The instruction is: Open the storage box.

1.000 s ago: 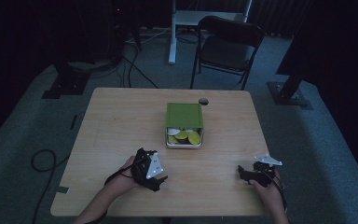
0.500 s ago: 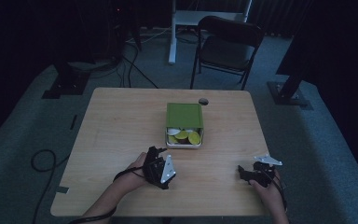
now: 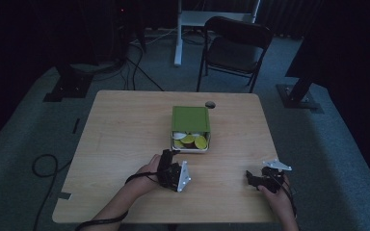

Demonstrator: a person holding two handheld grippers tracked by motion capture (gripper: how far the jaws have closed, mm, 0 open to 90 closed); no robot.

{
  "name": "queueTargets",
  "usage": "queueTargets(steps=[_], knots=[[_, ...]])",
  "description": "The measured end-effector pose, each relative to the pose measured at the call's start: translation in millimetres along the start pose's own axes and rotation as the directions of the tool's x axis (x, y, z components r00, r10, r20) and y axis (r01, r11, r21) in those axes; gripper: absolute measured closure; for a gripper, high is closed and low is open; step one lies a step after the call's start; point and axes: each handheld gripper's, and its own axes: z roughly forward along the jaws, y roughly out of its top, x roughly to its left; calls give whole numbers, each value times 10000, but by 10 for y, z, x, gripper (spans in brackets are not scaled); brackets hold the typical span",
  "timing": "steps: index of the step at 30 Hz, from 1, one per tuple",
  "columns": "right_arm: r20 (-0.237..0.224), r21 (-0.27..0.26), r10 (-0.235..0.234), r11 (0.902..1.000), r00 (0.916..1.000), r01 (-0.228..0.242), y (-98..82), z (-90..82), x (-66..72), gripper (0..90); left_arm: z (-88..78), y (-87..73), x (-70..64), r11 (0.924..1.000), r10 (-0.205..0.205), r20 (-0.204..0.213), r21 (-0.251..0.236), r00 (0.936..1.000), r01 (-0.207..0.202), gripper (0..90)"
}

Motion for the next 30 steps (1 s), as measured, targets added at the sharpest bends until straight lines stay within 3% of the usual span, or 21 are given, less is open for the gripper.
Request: queueTargets(steps=[3,5,16,17,19,22,25,30], knots=[[2,-3,-4,10000,10000,4,0,0,0,107,43,24,-20,9993,319,-327,203,9990,-312,45],[2,-1,0,10000,10000,0,0,0,0,107,83,46,-44,9965,768,-593,390,9953,-746,51],[-1,-2,-3,10000,10000,3,0,0,0,107,203,118,-92,9900,1324,-890,606,9872,-1273,120],[0,-3,-5,10000,10000,5,0,0,0,107,226,131,-118,9861,1608,-1112,605,9807,-1548,141],[0,-3,-7,10000,10000,7,0,0,0,107,235,140,-124,9836,1733,-1103,695,9787,-1663,156],[-1,-3,-5,10000,10000,5,0,0,0,107,293,149,-141,9787,1978,-1472,844,9691,-1870,209],[3,-6,-5,10000,10000,5,0,0,0,107,312,151,-143,9788,1960,-1366,866,9710,-1854,223],[0,-3,-1,10000,10000,1,0,0,0,107,363,166,-163,9668,2392,-1461,1271,9599,-2216,331]])
